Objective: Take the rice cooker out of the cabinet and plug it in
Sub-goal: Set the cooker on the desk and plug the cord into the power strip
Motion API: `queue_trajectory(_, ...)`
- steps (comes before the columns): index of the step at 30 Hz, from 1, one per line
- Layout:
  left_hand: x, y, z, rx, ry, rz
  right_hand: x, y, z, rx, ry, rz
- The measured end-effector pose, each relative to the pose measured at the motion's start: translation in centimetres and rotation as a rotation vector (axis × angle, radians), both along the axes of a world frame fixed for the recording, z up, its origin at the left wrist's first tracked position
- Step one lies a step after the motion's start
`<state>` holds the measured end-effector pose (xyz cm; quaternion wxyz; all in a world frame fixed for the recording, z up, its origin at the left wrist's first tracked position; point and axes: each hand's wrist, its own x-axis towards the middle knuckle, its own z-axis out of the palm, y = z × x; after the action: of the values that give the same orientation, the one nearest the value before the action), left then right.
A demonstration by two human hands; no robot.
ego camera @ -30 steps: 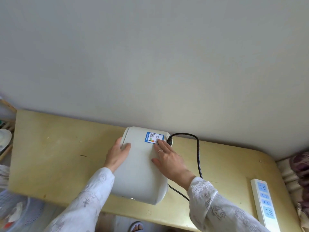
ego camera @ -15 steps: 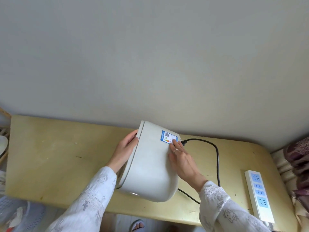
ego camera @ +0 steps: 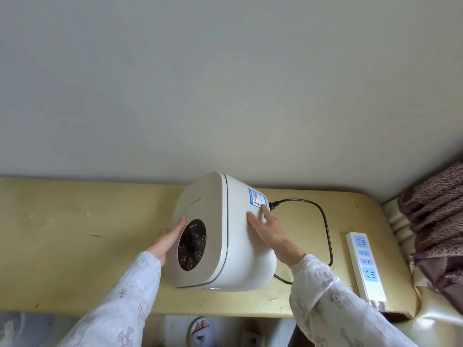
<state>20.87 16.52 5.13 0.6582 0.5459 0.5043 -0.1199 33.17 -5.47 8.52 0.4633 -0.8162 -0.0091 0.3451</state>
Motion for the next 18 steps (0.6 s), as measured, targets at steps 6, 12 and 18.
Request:
queue_trajectory(6,-0.9,1.5,-0.3,0.104,-0.016,0.134,-0.4,1.6,-0.7,0.128,0.137,-0.031)
queue_trajectory(12,-3.3,5.4,0.7,0.339,-0.005,0.162,-3.1,5.5,-2.6,0.233,0.308,-0.029)
queue_trajectory(18,-4.4,7.2,1.2,0.558,0.115,0.178,-4.1,8.7,-3.6,0.259,0.385,0.018)
